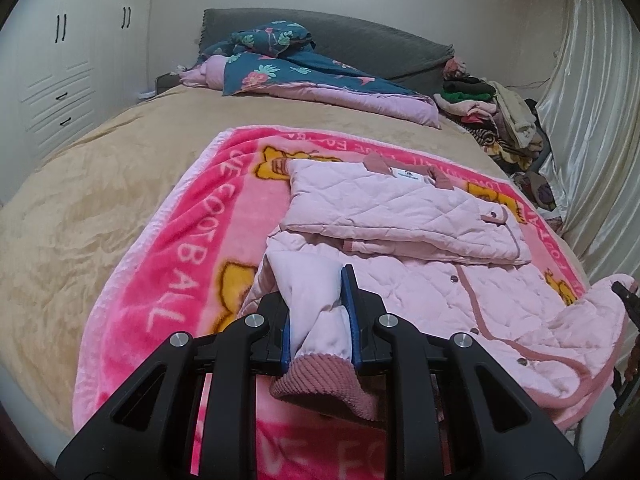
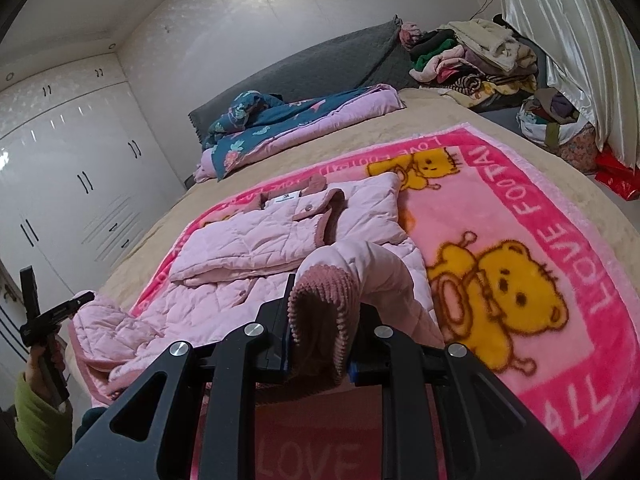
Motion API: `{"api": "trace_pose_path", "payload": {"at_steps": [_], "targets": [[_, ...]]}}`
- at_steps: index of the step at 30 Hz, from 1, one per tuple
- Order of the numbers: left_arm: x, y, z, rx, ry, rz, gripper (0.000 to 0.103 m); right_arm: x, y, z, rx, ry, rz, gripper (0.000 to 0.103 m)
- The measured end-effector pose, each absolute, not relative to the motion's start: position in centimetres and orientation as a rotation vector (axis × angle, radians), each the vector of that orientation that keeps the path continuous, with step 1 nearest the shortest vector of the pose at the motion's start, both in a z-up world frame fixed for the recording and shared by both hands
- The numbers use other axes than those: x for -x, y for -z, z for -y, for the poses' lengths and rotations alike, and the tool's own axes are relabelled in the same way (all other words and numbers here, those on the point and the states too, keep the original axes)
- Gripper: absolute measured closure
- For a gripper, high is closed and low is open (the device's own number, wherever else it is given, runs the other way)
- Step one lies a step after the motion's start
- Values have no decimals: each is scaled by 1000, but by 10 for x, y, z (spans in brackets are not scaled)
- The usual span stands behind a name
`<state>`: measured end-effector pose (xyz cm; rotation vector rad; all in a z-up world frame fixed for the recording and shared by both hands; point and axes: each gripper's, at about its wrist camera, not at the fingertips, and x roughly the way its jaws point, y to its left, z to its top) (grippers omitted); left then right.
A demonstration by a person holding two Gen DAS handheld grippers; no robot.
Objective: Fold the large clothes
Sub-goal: 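Lift the hem with both tools and carry it toward the collar, then lay the hem over the collar and open both tools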
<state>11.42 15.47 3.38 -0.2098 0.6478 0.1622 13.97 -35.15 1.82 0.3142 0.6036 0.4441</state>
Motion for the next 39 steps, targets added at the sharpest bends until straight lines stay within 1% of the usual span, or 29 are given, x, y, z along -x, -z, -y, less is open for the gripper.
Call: {"api": "trace_pose_path", "payload": {"at_steps": [10, 21, 29, 39], "targets": [[-133, -31, -157, 182, -178, -652, 90, -159, -22, 346, -299, -433, -591, 85], [-169, -41, -159, 168, -185, -656, 90, -191, -34, 341, -295, -430, -572, 85], [-191, -61, -160, 155, -186, -630, 90, -214, -51, 339, -300, -430, -537, 85], [-213, -103, -163, 133, -189, -572, 90, -235, -93, 339, -294, -433, -447, 85]]}}
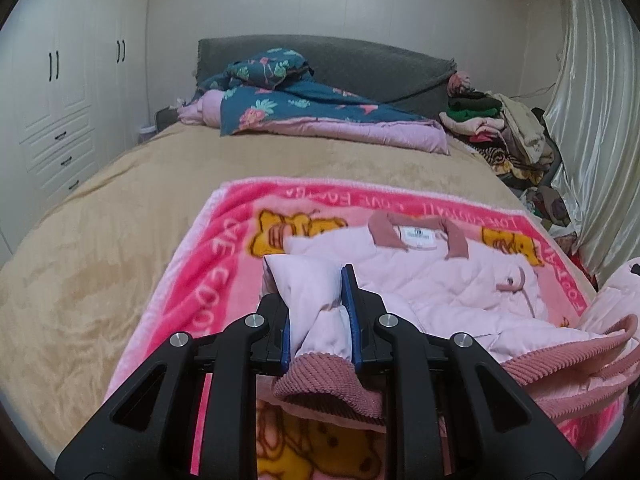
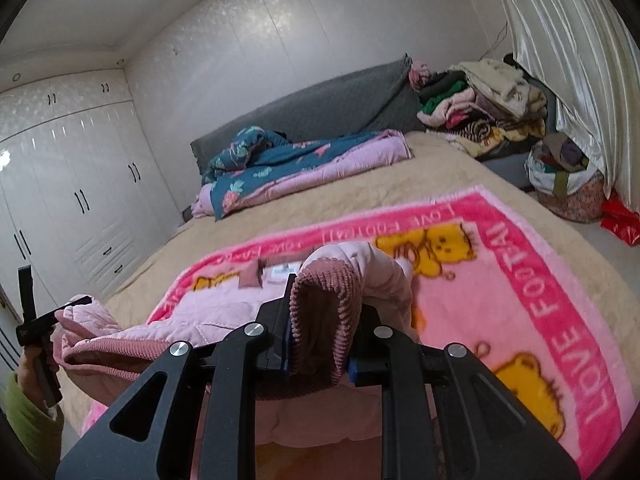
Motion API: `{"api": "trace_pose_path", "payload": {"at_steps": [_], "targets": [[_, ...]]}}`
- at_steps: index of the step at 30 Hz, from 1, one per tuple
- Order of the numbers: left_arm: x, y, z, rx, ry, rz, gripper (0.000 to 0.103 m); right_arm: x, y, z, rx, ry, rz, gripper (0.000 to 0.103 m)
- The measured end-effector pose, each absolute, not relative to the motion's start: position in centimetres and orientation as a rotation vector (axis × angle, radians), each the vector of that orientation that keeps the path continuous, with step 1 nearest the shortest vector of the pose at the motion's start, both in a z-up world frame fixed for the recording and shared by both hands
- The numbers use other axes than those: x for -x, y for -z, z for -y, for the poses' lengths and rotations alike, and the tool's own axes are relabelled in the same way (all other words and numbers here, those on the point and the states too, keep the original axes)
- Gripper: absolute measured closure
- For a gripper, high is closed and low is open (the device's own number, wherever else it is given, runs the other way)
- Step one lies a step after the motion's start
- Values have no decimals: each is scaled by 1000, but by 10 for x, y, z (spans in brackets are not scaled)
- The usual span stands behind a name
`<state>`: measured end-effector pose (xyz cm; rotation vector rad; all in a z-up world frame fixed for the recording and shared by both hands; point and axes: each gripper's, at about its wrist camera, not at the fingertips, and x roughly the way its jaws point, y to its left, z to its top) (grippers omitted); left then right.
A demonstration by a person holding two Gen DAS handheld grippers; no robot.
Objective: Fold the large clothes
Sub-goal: 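Lay the hem over the collar and open both tools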
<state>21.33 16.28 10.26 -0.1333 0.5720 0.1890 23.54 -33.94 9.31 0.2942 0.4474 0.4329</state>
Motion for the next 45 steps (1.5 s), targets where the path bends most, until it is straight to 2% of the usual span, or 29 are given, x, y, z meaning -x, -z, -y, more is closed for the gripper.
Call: {"api": "trace_pose_path", "payload": {"at_steps": [10, 35, 45], "targets": [[-239, -120, -165, 141, -213, -544, 90, -254, -107, 344, -320, -424, -422, 85], [-289, -49, -177, 118, -280, -632, 87, -329, -42, 317, -295, -301, -580, 85], [-300, -28, -184, 169, -270, -658, 78, -373, -11, 304, -275, -254, -684, 85]]}}
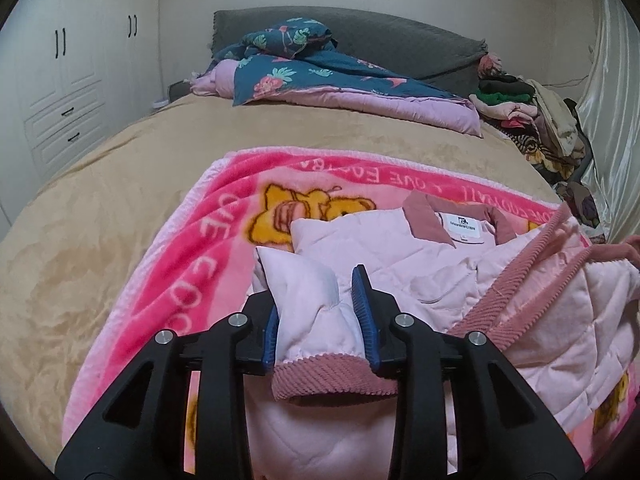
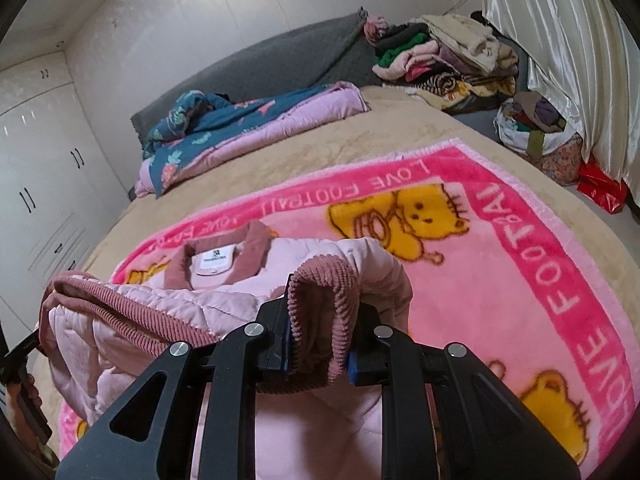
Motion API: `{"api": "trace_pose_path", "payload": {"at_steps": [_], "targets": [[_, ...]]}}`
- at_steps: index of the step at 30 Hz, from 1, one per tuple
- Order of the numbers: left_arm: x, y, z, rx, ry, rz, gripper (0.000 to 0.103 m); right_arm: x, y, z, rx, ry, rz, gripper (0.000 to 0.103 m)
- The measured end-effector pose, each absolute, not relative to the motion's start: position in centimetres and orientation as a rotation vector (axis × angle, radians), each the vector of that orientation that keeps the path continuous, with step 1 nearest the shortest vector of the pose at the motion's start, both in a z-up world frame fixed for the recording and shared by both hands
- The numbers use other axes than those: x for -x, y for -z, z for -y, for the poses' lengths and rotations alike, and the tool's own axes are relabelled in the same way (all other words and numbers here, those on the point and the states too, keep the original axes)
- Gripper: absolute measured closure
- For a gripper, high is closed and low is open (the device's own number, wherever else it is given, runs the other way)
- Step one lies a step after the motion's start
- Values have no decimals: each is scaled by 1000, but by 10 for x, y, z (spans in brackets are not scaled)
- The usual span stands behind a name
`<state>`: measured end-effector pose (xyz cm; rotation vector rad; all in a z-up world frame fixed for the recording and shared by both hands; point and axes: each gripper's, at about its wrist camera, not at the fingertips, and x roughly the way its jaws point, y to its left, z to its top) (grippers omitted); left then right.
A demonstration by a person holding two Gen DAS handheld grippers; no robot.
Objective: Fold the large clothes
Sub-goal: 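Lay the hem over the collar and open both tools, then move both open tools to the edge of the folded bundle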
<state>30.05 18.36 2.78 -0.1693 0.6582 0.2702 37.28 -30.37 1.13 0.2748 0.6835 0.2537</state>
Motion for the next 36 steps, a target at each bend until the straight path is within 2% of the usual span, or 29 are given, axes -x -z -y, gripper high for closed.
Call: {"api": "trace_pose_path", "payload": {"at_steps": [5, 9, 10, 11, 13, 14, 19, 23, 25, 26, 27, 36], "targets": [[-303, -22, -186, 196, -258, -661, 73, -389, 5, 299, -274, -233, -730, 85], [-305, -22, -185, 220, -241, -652, 66, -401, 17, 299, -310, -226, -761, 85], [-305, -23, -185, 227, -226, -649, 57, -403, 19, 299, -318, -226, -769, 85], [-305, -24, -185, 239, -206, -644, 54, -405, 20, 300, -326, -227, -774, 85], [-303, -26, -183, 234, -196, -634, 33, -407, 22, 301, -342, -231, -786, 84], [-302, -28, -180, 210, -210, -627, 28, -409, 23, 302, -355, -235, -790, 83], [-297, -34, -177, 209, -183, -609, 22, -410, 24, 310, -434, -267, -801, 78], [-290, -34, -180, 216, -195, -597, 17, -405, 18, 316, -477, -308, -779, 66], [-286, -33, -185, 228, -203, -594, 16, -401, 11, 321, -500, -346, -753, 52], [-285, -31, -187, 233, -207, -595, 16, -398, 7, 322, -505, -358, -736, 32], [-283, -30, -189, 239, -212, -597, 15, -392, 1, 324, -496, -349, -705, 18], [-260, -7, -211, 298, -242, -634, 12, -334, -34, 335, -347, -368, -566, 11]]}}
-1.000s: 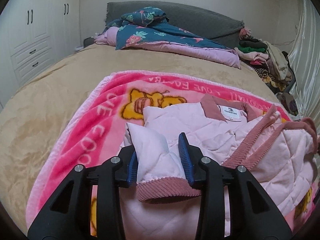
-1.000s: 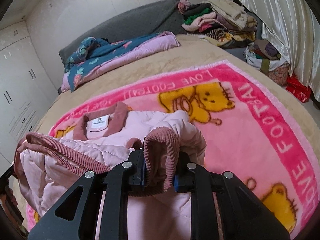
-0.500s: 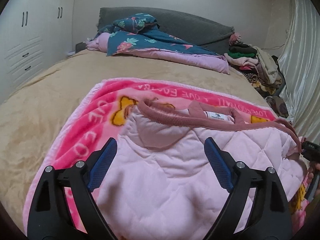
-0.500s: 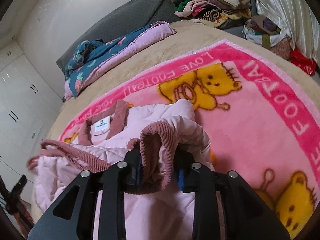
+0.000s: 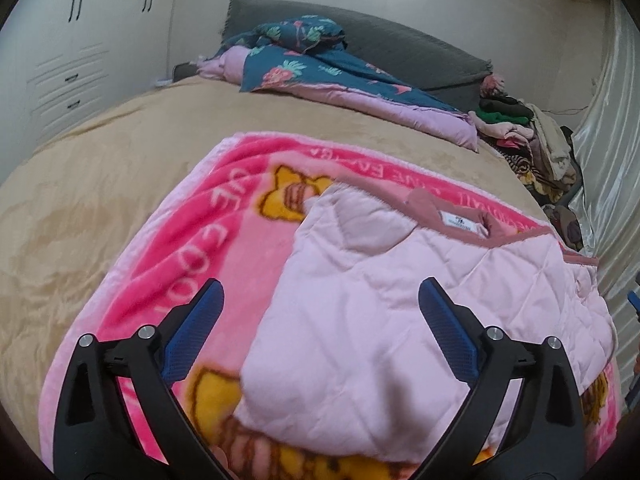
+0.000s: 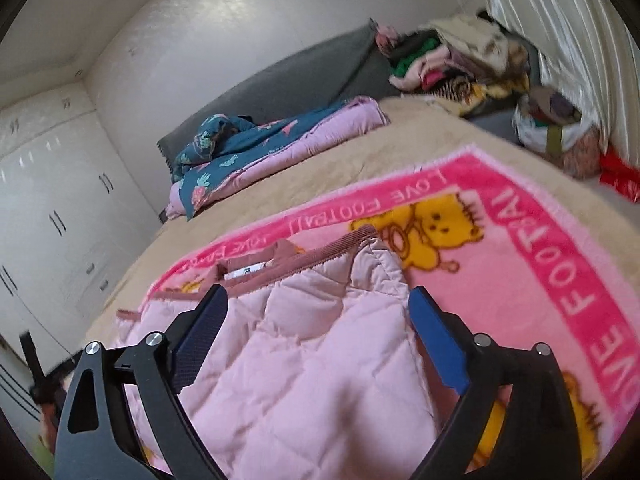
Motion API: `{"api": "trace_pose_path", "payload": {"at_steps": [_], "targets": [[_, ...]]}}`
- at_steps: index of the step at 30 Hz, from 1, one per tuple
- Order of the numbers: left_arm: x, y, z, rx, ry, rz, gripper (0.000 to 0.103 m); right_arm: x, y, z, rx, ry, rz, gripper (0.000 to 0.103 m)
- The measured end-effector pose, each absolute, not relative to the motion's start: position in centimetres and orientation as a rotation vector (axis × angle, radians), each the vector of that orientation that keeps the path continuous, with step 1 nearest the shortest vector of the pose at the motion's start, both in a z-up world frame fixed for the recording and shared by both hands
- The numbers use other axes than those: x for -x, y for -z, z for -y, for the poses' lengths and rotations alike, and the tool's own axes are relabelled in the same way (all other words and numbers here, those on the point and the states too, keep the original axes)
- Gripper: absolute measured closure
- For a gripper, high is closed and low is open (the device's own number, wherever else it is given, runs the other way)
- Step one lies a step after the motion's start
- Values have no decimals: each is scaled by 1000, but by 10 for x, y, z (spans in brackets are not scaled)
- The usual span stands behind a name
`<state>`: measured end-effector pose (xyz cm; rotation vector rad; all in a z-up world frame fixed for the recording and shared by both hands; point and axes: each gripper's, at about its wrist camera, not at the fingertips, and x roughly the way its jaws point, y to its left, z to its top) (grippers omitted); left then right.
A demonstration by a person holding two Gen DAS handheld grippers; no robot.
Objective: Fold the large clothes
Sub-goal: 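Move both open tools to the edge of the folded bundle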
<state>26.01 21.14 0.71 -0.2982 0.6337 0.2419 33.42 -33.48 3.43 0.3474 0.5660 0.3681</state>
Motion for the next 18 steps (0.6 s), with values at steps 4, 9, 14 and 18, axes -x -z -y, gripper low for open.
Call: {"api": "trace_pose_path", "payload": {"at_steps": [4, 9, 14, 18], "targets": [[-249, 4, -216, 304, -236, -655, 10, -305, -29, 338, -288, -368, -558, 9], [-235, 10, -215, 300, -206, -660, 10, -274, -16, 335, -183, -347, -561, 8], [-224, 23, -210, 266, -188, -676, 9, -256, 7, 333, -126, -343, -599, 7], [-223, 42, -210, 282, -178, -722, 9, -251, 26, 335, -109, -336, -635, 7]]}}
